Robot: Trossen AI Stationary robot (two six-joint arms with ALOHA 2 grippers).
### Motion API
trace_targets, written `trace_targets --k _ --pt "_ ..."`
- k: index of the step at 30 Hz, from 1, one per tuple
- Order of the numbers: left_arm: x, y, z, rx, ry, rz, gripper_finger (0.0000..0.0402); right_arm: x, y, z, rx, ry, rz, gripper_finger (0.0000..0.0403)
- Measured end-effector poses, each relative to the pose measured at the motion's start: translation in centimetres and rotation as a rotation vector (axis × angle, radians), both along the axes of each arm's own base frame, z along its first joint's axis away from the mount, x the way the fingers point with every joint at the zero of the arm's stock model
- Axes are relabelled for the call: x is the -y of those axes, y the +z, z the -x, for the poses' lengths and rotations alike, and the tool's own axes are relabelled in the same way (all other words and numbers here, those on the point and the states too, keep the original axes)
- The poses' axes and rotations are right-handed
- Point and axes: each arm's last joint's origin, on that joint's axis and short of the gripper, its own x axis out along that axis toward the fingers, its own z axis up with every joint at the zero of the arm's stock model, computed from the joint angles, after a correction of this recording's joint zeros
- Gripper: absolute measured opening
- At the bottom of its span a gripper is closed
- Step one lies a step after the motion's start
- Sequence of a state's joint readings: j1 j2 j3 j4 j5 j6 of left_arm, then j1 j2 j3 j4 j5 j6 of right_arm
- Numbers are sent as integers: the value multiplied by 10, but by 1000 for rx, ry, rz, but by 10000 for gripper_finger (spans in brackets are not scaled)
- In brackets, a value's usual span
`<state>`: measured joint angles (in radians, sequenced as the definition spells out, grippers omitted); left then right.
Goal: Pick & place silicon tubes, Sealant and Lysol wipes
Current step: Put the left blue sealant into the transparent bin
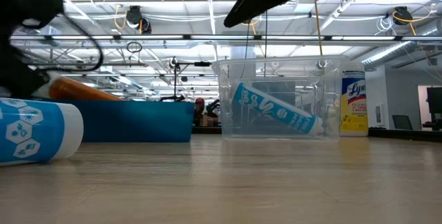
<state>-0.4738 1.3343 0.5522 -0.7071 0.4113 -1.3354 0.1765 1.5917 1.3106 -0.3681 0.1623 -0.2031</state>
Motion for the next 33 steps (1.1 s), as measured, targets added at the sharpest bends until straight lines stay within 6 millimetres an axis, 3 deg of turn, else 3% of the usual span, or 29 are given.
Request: trace_targets --k 8,13,19,22,25,33 --pt "3 68 -30 347 -63 64 213 9 31 18 108 -126 9 293" --pt "7 114 -43 622 -176 -78 213 12 56 43 149 -175 -40 293" --pt "9 153 -54 910 -404 -413 213 21 74 79 120 -277 -142 293" --pt "7 162 -64 1053 -521 -651 213 23 67 88 144 -296 -173 293" --pt "4 173 -78 1184 -596 -813 213 23 47 90 200 -288 -190 293" --pt "-11 184 -114 1410 -793 -958 213 22 -21 84 530 -153 -232 293"
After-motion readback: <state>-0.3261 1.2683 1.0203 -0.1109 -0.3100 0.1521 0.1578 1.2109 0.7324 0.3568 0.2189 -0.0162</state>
